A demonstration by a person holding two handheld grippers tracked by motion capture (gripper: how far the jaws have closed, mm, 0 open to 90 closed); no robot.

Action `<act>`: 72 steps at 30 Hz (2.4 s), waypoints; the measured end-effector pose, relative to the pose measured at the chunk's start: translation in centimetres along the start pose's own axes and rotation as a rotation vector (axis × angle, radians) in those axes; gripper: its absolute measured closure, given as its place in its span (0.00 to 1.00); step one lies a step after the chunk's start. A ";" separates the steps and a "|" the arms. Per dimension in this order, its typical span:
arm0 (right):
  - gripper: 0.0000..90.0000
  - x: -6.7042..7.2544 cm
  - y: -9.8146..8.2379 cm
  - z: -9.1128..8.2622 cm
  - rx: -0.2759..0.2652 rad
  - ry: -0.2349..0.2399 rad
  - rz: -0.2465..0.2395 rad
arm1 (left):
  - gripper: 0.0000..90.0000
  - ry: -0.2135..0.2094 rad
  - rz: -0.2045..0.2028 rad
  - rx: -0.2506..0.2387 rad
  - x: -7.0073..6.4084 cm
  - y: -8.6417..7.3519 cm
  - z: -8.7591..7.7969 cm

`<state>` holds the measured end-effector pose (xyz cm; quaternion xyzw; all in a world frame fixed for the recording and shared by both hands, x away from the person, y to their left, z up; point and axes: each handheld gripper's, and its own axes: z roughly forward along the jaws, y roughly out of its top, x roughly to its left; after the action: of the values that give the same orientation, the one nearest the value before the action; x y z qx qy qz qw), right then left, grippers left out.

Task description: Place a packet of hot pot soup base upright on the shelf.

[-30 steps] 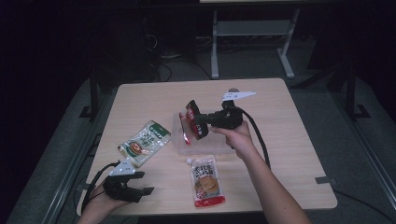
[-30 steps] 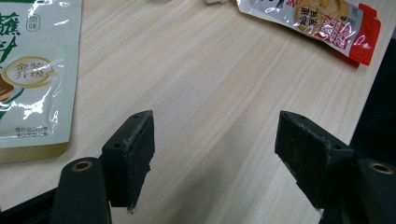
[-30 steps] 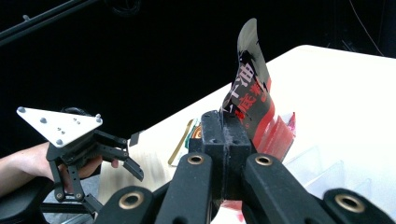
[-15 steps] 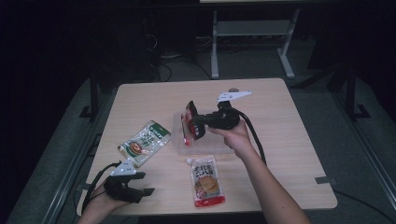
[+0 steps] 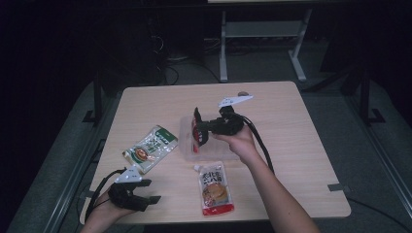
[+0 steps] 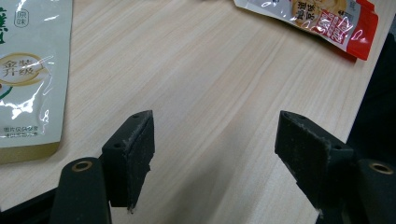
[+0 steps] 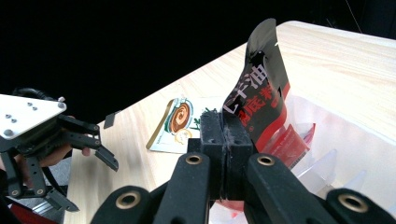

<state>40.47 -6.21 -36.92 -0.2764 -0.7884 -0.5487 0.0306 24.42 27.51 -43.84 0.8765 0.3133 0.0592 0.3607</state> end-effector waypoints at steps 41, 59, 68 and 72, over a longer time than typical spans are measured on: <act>0.30 1.9 -1.8 -3.2 0.105 -0.165 -0.130 | 0.31 -0.009 0.000 0.016 -0.2 0.2 0.3; 0.30 3.2 -6.4 -7.5 0.215 -0.239 -0.177 | 0.32 -0.015 0.001 0.018 -0.2 0.3 0.4; 0.31 3.4 -8.5 -9.5 0.234 -0.255 -0.160 | 0.32 -0.009 0.009 0.034 -0.2 0.3 0.5; 0.34 3.6 -9.4 -10.2 0.238 -0.260 -0.160 | 0.32 -0.005 0.014 0.033 -0.3 0.2 0.5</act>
<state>30.43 -16.10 -39.59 -0.2756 -0.8646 -0.4119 -0.0828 24.49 26.90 -44.03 0.8846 0.3071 0.0545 0.3466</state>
